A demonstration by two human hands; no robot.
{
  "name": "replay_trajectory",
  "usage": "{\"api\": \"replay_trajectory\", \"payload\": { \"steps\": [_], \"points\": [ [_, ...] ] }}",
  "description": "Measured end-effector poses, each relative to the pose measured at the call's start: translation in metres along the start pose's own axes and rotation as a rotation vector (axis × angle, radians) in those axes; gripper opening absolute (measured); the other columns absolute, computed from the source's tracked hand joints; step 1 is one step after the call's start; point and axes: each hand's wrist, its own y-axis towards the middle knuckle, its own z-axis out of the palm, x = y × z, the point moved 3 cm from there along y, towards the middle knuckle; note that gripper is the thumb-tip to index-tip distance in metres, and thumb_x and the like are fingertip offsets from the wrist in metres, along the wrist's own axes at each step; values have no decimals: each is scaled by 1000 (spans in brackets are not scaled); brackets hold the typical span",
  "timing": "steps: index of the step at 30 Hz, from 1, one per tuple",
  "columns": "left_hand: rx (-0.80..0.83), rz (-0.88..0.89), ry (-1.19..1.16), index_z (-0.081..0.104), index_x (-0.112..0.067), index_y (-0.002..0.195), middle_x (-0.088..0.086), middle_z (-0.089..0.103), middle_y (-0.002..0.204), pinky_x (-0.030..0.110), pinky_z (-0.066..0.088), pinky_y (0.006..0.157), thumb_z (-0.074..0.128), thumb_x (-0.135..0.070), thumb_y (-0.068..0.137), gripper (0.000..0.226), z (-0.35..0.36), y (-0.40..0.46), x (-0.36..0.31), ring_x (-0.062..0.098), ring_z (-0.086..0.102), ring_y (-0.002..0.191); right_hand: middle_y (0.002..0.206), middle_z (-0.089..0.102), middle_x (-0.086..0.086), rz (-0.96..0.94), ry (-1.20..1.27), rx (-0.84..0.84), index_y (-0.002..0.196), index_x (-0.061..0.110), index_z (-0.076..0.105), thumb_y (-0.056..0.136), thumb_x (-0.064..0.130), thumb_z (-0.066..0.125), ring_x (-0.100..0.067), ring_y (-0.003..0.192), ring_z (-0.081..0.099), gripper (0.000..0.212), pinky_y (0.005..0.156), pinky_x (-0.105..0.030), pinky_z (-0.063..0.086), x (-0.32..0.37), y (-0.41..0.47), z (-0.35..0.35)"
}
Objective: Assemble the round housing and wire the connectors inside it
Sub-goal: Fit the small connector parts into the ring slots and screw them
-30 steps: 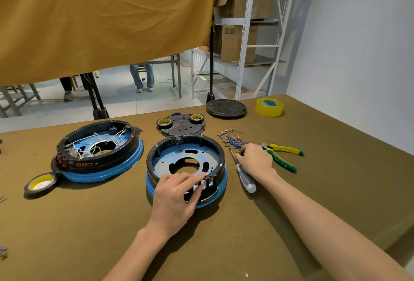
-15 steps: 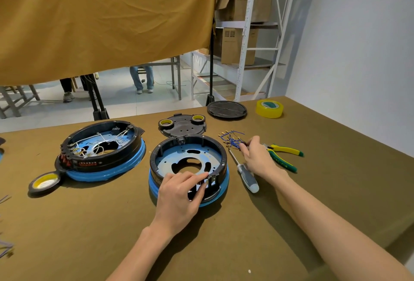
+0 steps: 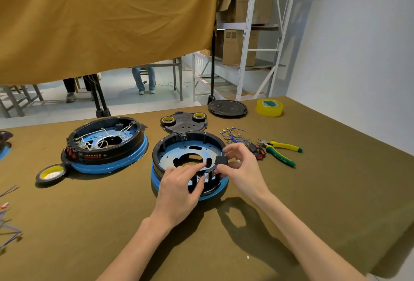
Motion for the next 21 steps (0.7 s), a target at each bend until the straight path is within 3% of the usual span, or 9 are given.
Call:
{"api": "replay_trajectory", "payload": {
  "steps": [3, 6, 11, 16, 21],
  "points": [
    [-3, 18, -4, 67, -25, 132, -10, 75, 115, 14, 37, 88, 79, -26, 87, 46, 0, 0, -1, -6, 58, 101, 99, 71, -1, -1, -60, -8, 107, 22, 67, 85, 1, 77, -12, 84, 72, 33, 72, -22, 58, -5, -9, 2],
    [1, 70, 11, 65, -25, 132, -7, 76, 113, 22, 44, 85, 81, -24, 85, 50, -1, 1, -2, 5, 69, 98, 96, 73, 6, -6, -69, -1, 113, 24, 73, 89, 6, 73, -8, 87, 69, 30, 75, -21, 56, -11, -18, 6],
    [-11, 97, 79, 62, -22, 139, -6, 77, 105, 22, 42, 78, 77, -28, 87, 54, -4, 1, -7, 7, 67, 85, 88, 65, 16, -188, -335, -136, 110, 27, 65, 89, 19, 77, -3, 85, 63, 25, 71, -16, 52, -5, -31, 9],
    [14, 159, 121, 65, -25, 136, -4, 76, 112, 28, 47, 71, 76, -23, 89, 48, -1, -1, -6, 11, 69, 93, 94, 62, 13, -330, -402, -159, 113, 18, 75, 88, 13, 75, -4, 86, 63, 25, 74, -13, 53, 3, -34, 11],
    [0, 177, 139, 71, -24, 128, -3, 76, 109, 34, 53, 69, 77, -18, 88, 41, 0, -2, -5, 14, 69, 92, 96, 60, 14, -335, -394, -135, 119, 20, 74, 88, 15, 76, -1, 92, 60, 31, 76, -12, 52, -4, -36, 17]
  ]
}}
